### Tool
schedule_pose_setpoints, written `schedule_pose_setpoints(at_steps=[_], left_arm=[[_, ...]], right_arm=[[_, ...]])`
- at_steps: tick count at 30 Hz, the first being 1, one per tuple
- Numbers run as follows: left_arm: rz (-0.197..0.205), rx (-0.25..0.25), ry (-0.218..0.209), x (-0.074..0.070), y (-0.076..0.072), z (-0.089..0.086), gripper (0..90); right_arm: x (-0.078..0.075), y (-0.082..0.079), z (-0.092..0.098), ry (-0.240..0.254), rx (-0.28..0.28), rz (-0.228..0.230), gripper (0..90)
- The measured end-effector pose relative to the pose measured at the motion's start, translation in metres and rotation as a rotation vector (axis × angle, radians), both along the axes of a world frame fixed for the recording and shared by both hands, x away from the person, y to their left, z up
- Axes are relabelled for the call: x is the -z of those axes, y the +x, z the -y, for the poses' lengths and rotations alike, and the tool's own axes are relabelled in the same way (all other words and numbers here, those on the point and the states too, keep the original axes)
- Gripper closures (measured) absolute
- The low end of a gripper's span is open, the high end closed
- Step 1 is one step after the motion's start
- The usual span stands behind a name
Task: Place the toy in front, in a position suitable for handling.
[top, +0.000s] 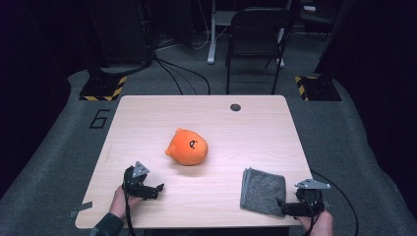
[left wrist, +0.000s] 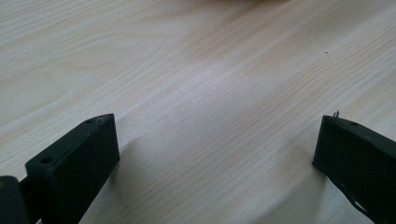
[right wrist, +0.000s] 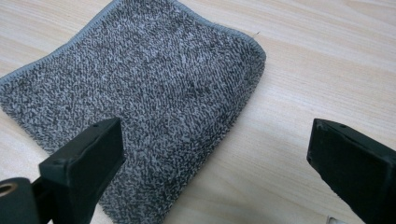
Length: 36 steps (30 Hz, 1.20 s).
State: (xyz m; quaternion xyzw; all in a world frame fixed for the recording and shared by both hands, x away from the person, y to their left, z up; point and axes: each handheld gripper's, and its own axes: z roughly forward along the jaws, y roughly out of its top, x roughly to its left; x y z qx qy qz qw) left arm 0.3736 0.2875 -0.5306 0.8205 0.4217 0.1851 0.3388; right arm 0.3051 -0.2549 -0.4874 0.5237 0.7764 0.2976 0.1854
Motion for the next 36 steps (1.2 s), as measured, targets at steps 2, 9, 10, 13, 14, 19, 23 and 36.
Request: schedule_pose_setpoints(at_steps=[2, 9, 10, 13, 14, 19, 23, 36], left_arm=[[0.003, -0.001, 0.0, 0.0, 0.0, 0.0, 0.0], [0.004, -0.005, -0.002, 0.0, -0.001, 0.0, 0.1], [0.003, -0.004, -0.002, 0.0, -0.001, 0.0, 0.1], [0.004, -0.005, -0.003, 0.0, -0.001, 0.0, 0.1], [0.003, -0.005, -0.002, 0.0, -0.001, 0.0, 0.1], [0.003, -0.004, -0.002, 0.0, -0.001, 0.0, 0.1], [0.004, -0.005, -0.002, 0.0, 0.0, 0.0, 0.1], [0.003, -0.005, -0.002, 0.0, 0.0, 0.0, 0.1]], right_arm=[[0.0, 0.002, 0.0, 0.006, -0.004, -0.007, 3.2], [0.002, 0.004, -0.004, 0.012, -0.009, -0.025, 2.9], [0.0, 0.003, -0.003, 0.006, -0.014, -0.008, 2.9], [-0.001, 0.002, -0.005, 0.007, -0.015, 0.0, 3.0], [-0.002, 0.001, -0.007, 0.006, -0.015, -0.008, 3.0], [-0.002, 0.003, -0.01, 0.005, -0.021, -0.013, 2.9], [-0.001, 0.003, -0.012, 0.0, -0.023, -0.02, 3.0], [-0.006, 0.013, -0.028, -0.013, -0.061, 0.011, 1.0]])
